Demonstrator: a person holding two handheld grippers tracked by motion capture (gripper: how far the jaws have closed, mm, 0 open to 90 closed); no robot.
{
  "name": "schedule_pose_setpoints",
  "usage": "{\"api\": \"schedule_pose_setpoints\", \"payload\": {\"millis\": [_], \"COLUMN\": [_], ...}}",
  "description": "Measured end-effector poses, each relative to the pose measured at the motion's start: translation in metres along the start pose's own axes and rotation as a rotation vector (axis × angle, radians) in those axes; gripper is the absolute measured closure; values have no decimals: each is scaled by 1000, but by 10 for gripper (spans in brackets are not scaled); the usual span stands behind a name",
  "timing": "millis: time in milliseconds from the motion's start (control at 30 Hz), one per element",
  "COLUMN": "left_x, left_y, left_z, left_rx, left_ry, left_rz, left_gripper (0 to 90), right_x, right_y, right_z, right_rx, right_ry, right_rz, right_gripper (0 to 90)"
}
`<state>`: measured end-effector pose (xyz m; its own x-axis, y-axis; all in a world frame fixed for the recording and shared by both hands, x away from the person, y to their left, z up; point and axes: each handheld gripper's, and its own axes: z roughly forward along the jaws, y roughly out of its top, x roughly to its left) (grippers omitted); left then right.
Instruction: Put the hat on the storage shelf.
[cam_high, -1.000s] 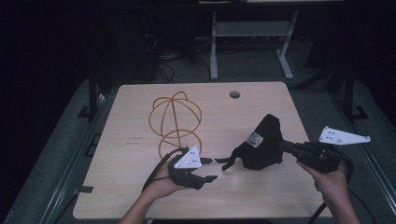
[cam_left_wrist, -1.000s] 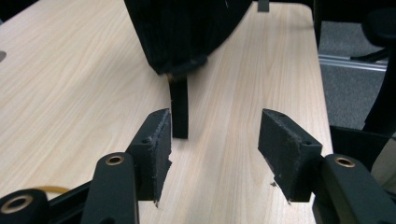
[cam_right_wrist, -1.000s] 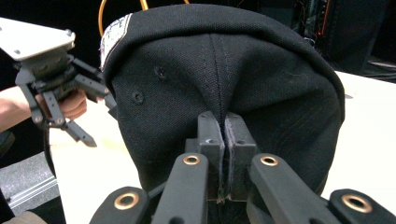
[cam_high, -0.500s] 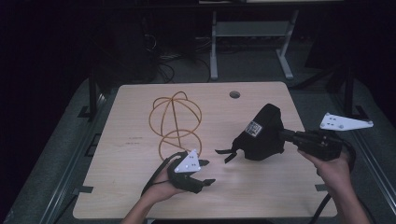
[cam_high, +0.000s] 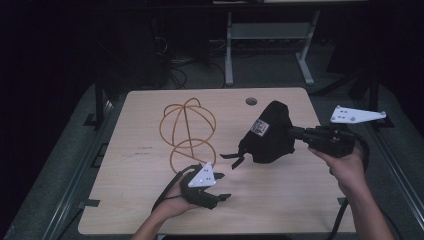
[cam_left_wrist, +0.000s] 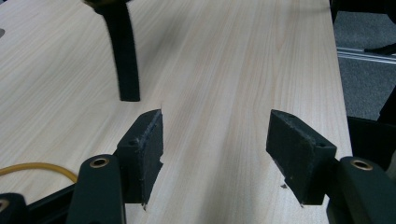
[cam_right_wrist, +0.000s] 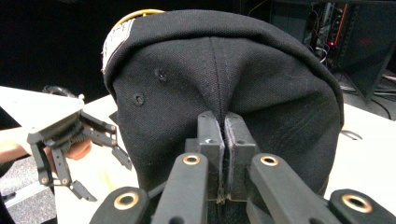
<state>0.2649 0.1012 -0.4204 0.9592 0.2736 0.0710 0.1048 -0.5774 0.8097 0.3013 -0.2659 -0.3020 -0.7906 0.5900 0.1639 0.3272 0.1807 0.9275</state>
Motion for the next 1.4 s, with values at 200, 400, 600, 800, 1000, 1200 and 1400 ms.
{"api": "schedule_pose_setpoints", "payload": {"millis": [200,400,600,800,1000,1200,1400], "left_x": [0,0,0,1,3,4,4], "left_y": [0,-1,-1,-1,-2,-3,-3], "left_z": [1,1,2,0,0,0,1], "left_rx": [1,4,-2,-4,-2,-4,1], "left_ry": [-2,-6,-10,-8,-11,-11,-18], "left_rz": [1,3,-9,-5,-4,-14,-25], "left_gripper": [363,363,363,363,363,363,363], "right_x": [4,6,11,15,18,24,33], "right_y": [15,27,42,54,67,84,101], "right_z": [8,17,27,36,43,53,63], "right_rx": [2,10,13,20,17,27,30], "right_ry": [14,28,45,57,68,80,94], "right_rz": [-14,-31,-50,-64,-77,-100,-135], "right_gripper": [872,872,871,872,872,872,872]}}
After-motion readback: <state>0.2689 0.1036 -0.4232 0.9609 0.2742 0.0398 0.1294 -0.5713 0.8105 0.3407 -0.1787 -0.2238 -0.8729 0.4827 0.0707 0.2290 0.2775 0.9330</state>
